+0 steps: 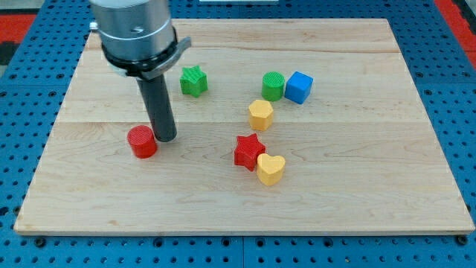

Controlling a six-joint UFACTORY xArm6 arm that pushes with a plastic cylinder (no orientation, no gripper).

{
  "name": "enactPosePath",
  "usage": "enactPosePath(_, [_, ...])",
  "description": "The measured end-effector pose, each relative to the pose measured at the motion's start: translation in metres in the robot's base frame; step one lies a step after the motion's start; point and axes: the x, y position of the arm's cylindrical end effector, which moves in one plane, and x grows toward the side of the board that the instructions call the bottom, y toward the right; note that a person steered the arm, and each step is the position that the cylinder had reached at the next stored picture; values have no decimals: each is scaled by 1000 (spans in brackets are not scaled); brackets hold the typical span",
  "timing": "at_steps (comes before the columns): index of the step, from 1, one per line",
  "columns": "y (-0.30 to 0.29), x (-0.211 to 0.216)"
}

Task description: Place the yellow hexagon right diagonally towards yellow heart

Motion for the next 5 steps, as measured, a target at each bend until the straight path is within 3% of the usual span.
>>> enactPosePath(3, [35,-21])
enactPosePath(4, [80,-29])
enactPosePath(5, [88,-40])
